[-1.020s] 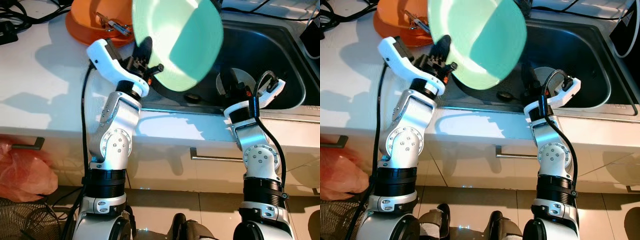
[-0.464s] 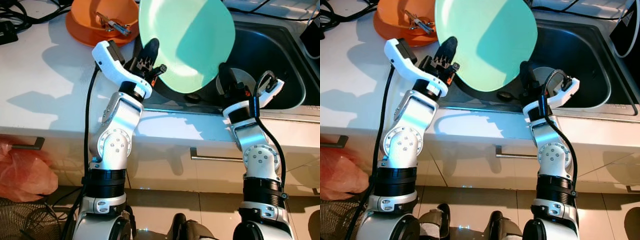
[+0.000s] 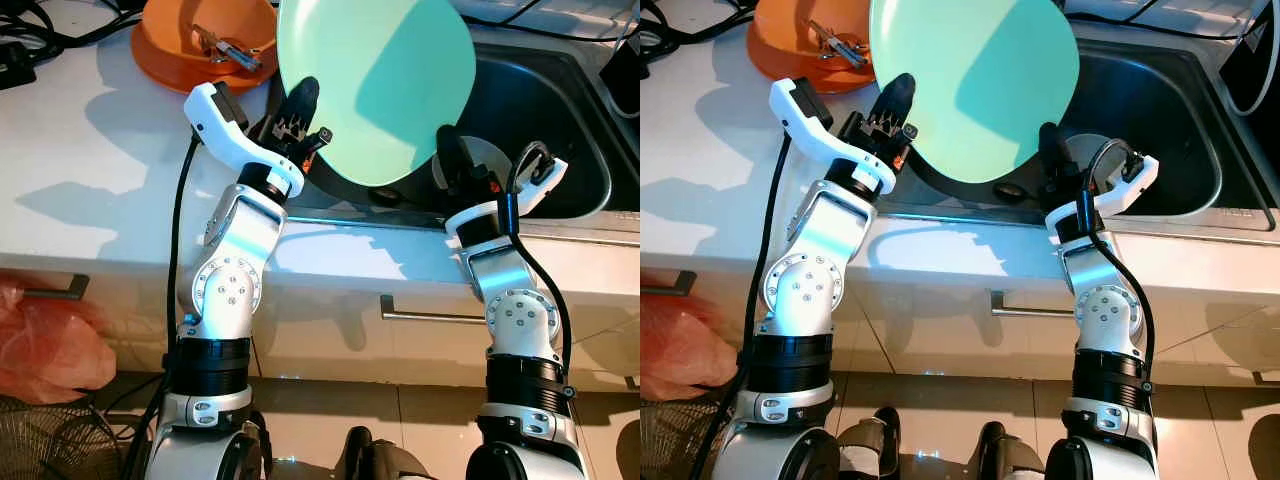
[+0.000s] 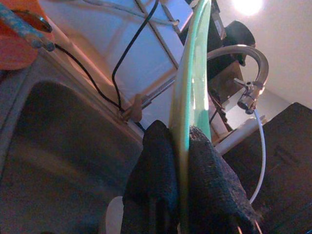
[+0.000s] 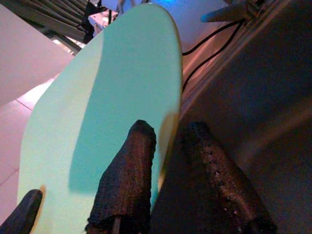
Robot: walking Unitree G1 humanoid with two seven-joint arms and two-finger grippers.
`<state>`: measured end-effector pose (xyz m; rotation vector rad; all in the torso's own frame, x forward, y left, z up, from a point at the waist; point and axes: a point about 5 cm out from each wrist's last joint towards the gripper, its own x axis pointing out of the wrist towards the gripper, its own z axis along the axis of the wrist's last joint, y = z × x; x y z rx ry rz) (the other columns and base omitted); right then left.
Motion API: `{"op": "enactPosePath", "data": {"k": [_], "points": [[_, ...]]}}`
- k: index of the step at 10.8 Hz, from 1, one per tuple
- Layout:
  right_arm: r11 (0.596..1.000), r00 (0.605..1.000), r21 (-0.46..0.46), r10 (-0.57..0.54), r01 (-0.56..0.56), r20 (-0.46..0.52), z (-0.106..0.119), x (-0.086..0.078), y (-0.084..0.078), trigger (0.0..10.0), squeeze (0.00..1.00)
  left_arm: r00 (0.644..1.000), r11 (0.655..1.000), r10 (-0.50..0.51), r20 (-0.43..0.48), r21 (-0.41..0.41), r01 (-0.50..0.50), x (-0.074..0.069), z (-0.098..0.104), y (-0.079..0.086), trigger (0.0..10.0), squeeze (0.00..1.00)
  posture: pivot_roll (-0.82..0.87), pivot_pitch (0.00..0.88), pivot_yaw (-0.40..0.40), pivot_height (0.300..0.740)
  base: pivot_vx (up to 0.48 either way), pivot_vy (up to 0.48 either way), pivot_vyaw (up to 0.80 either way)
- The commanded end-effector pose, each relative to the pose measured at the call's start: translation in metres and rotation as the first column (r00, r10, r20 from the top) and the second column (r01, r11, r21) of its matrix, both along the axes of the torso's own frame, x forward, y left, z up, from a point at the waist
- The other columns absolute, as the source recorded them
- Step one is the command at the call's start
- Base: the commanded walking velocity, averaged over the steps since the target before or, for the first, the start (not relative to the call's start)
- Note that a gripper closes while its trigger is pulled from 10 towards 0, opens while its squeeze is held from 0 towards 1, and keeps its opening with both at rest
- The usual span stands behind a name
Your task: Kitchen organization
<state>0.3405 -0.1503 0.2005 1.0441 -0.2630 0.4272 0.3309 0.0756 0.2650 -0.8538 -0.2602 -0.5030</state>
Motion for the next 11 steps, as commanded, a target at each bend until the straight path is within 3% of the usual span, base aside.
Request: {"op": "enactPosePath", "data": {"k": [1,2,3,9,11], "points": [[1.0,0.999,-0.005,0.0,0.0,-0.036,-0.009,-0.002,-0.001,10.0,1.0,0.997,0.995,-0.064,0.039,-0.077,0.067,-0.008,0.012,-0.019,10.0,0.0,0.19,0.214,-0.058,0.74,0.0,0.0,0.0],[1.0,0.999,-0.011,-0.001,0.0,-0.042,-0.01,-0.001,0.0,10.0,1.0,0.997,0.995,-0.063,0.037,-0.076,0.066,-0.008,0.012,-0.018,10.0,0.0,0.19,0.214,-0.059,0.74,0.0,0.0,0.0],[1.0,0.999,-0.004,0.012,-0.012,-0.033,-0.008,-0.001,0.002,10.0,0.0,0.997,0.995,-0.066,0.031,-0.075,0.068,-0.008,0.01,-0.018,10.0,0.0,0.19,0.215,-0.059,0.74,0.0,0.0,0.0],[0.999,0.999,0.021,0.031,-0.031,-0.015,-0.002,0.001,0.007,10.0,0.0,0.994,0.992,-0.113,0.011,-0.051,0.113,-0.009,0.005,-0.027,10.0,0.0,0.18,0.217,-0.055,0.74,0.0,0.0,0.0],[0.999,1.0,0.031,0.024,-0.023,-0.009,-0.001,0.002,0.006,0.0,0.0,0.991,0.99,-0.133,0.005,-0.039,0.133,-0.01,0.003,-0.03,10.0,0.0,0.18,0.215,-0.052,0.74,0.0,0.0,0.0]]}}
